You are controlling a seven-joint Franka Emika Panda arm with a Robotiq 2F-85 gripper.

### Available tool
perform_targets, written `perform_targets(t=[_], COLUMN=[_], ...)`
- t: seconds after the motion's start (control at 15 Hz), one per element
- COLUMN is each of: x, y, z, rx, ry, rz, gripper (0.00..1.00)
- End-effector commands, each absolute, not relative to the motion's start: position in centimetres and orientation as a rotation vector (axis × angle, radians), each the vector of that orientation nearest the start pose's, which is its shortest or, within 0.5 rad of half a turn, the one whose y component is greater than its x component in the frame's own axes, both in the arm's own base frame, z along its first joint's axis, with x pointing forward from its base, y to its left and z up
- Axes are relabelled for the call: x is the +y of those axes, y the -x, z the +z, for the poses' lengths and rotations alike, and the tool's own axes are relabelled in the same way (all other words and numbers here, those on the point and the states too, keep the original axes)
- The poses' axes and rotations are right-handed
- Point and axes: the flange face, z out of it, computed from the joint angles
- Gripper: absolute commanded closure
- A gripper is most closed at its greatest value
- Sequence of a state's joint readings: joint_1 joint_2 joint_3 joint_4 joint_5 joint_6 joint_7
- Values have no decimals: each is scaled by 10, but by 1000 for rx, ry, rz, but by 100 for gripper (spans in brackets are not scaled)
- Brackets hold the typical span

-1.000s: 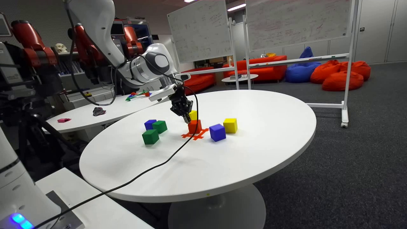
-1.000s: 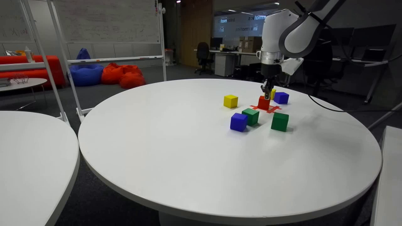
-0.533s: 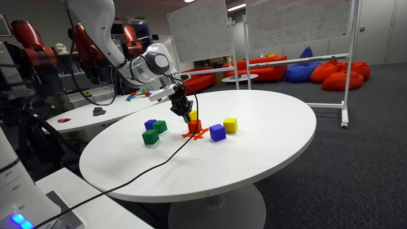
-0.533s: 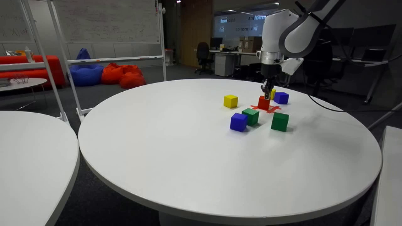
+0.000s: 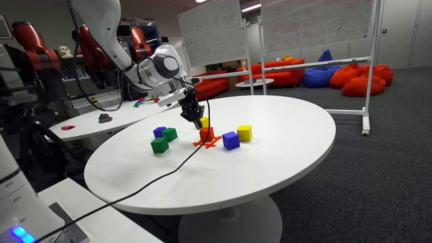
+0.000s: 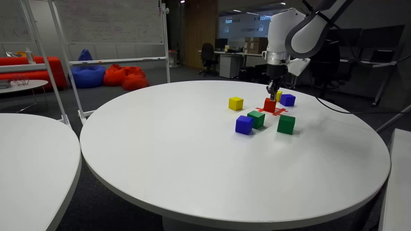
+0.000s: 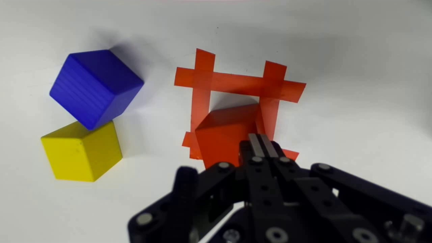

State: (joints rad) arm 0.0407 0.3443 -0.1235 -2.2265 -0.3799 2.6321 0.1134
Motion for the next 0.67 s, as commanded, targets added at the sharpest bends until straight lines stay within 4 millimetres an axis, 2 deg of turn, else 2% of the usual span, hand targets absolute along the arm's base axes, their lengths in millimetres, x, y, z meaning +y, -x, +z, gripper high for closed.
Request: perform_targets(t=[0.0,0.27,0.33,0.6], x=[-36,-33,-36,-35], y=[-539,-531,-550,-543], z=[253,279,265,277], rx=[-223,-254,-247,-254], ry=[3374,3380,3376,3376], rz=[-186,-270,-216,-241], gripper=[100,100,99,99])
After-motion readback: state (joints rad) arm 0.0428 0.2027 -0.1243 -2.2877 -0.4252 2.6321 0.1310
